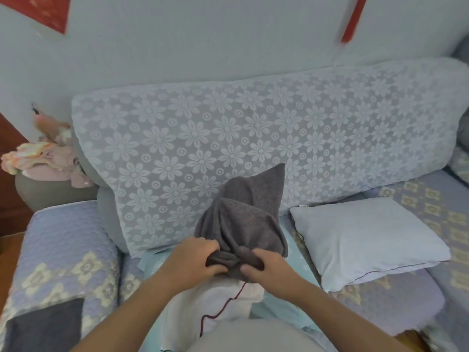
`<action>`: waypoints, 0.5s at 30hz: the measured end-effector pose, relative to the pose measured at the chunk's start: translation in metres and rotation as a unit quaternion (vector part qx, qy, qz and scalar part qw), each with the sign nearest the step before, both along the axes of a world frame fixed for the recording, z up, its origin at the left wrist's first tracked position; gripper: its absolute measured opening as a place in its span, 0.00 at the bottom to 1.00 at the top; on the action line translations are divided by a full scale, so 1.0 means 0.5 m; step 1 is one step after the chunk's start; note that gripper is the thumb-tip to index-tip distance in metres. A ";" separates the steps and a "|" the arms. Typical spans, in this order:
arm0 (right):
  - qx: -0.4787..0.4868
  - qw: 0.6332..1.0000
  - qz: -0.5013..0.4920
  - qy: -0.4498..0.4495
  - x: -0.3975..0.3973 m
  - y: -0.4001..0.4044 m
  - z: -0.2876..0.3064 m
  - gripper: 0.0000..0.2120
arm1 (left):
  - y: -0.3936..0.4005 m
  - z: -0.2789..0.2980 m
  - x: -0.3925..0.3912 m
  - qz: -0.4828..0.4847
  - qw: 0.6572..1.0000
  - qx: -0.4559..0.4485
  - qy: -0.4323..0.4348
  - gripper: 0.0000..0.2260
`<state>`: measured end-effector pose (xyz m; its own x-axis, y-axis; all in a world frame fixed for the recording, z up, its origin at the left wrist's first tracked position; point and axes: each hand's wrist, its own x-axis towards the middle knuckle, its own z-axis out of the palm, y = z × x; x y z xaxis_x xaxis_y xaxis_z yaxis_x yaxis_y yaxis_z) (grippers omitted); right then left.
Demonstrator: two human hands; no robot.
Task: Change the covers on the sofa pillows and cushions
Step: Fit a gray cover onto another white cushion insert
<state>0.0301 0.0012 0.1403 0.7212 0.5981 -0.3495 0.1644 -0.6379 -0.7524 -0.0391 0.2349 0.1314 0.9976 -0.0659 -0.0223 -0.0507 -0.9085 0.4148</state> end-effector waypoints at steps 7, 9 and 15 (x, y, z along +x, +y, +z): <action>-0.141 0.953 0.015 -0.267 0.006 0.046 0.008 0.09 | -0.019 0.020 0.019 0.093 0.995 0.038 -0.004 0.29; -0.056 0.954 -0.091 -0.279 0.019 0.060 0.014 0.17 | -0.044 0.015 0.032 0.150 0.983 -0.065 -0.085 0.32; 0.124 0.963 -0.186 -0.149 0.048 0.105 0.037 0.26 | -0.049 0.021 0.059 0.077 0.968 -0.147 -0.190 0.19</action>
